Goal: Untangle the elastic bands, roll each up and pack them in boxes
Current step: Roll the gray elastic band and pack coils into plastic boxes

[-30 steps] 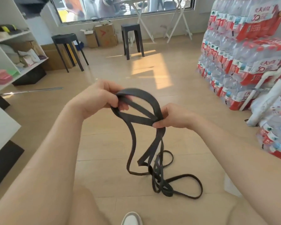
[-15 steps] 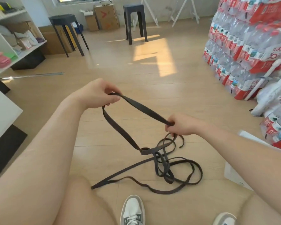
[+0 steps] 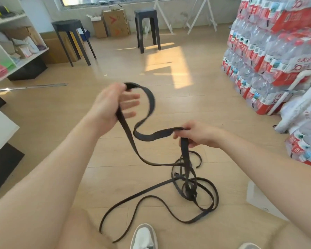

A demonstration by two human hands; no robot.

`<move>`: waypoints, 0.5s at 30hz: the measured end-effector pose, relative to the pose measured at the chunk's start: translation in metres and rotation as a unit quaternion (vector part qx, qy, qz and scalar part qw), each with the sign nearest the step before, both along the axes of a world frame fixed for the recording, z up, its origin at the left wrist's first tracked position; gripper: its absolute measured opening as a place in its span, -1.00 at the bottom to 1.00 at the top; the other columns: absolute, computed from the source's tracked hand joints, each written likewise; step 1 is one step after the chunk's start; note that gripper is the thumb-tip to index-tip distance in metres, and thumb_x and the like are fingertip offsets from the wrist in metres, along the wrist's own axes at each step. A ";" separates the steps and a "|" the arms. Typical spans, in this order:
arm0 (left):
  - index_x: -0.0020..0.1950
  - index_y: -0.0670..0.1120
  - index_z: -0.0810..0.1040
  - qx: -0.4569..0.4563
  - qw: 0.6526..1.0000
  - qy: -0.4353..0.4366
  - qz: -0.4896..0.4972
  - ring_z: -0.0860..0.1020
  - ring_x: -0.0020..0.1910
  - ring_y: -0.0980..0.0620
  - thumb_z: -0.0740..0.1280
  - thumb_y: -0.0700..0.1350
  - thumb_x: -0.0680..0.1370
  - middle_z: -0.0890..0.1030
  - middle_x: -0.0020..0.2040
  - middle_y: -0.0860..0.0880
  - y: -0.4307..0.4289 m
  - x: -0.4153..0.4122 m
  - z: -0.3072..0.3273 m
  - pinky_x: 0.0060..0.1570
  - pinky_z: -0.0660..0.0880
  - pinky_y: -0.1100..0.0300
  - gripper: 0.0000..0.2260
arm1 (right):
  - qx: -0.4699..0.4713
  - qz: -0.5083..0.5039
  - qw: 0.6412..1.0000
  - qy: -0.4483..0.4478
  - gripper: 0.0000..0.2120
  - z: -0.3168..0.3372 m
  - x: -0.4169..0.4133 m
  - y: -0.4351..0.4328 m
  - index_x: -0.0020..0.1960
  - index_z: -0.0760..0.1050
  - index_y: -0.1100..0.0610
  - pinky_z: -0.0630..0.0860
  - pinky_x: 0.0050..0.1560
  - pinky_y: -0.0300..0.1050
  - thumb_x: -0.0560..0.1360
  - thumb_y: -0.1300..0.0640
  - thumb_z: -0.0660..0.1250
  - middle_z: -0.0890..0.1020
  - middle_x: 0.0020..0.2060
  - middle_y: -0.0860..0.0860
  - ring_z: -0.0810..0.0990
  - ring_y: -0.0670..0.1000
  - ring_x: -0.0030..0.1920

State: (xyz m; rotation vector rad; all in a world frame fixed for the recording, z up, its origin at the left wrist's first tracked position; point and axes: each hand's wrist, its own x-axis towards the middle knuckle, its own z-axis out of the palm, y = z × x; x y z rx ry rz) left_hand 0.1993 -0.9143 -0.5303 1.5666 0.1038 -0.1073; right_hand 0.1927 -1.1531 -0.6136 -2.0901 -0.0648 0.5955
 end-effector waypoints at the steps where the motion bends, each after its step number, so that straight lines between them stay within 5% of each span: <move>1: 0.24 -0.08 0.45 0.055 0.997 0.012 -0.058 0.63 0.08 -0.06 0.15 -0.05 0.63 0.66 0.08 -0.07 -0.015 -0.001 -0.009 0.09 0.55 -0.14 -0.77 | 0.040 0.001 0.999 -0.017 -0.82 0.009 0.003 0.007 0.05 0.58 0.17 0.53 -0.24 -0.23 0.59 0.08 0.28 0.66 -0.22 0.05 0.61 -0.08 -0.26; 3: 0.25 -0.02 0.40 0.140 0.975 0.037 -0.168 0.62 0.05 -0.06 0.23 -0.09 0.60 0.62 0.07 -0.07 -0.039 -0.003 -0.027 0.06 0.57 -0.11 -0.78 | 0.091 0.019 0.995 -0.039 -0.89 0.019 0.011 0.020 0.04 0.58 0.18 0.60 -0.14 -0.21 0.51 0.21 0.38 0.68 -0.17 0.07 0.68 -0.04 -0.15; 6: 0.24 0.09 0.33 0.219 0.935 0.062 -0.271 0.65 -0.01 -0.11 0.35 -0.10 0.54 0.62 0.02 -0.15 -0.055 0.004 -0.056 0.01 0.60 -0.01 -0.67 | 0.154 0.020 0.988 -0.004 -0.68 0.009 0.018 0.020 0.11 0.59 0.26 0.60 0.10 -0.07 0.38 0.47 0.37 0.69 -0.02 0.19 0.69 0.08 0.02; 9: 0.15 0.06 0.45 0.370 0.881 -0.017 -0.293 0.64 -0.10 -0.03 0.39 -0.03 0.51 0.64 -0.08 -0.05 -0.055 0.021 -0.079 -0.02 0.59 0.07 -0.76 | 0.267 -0.082 0.956 0.089 -0.66 -0.034 0.022 0.003 0.19 0.54 0.27 0.58 0.14 -0.05 0.44 0.47 0.33 0.66 0.06 0.21 0.68 0.12 0.06; 12: -0.14 -0.01 0.55 0.380 0.892 -0.032 -0.243 0.52 -0.37 0.04 0.37 0.03 0.52 0.57 -0.33 -0.01 -0.048 0.042 -0.099 -0.30 0.48 0.17 -0.87 | 0.112 -0.151 0.976 0.110 -0.72 -0.105 0.018 -0.010 0.19 0.51 0.09 0.60 0.11 0.01 0.50 0.27 0.37 0.61 0.12 0.13 0.64 0.06 0.05; 15: -0.20 0.01 0.50 0.324 0.935 -0.026 -0.140 0.44 -0.42 0.07 0.36 0.06 0.52 0.51 -0.38 0.02 -0.034 0.070 -0.122 -0.32 0.42 0.18 -0.83 | -0.111 -0.049 0.976 0.179 -0.38 -0.182 -0.005 -0.004 0.48 0.23 0.02 0.50 0.21 -0.01 0.49 0.11 0.40 0.46 0.35 0.09 0.50 0.09 0.25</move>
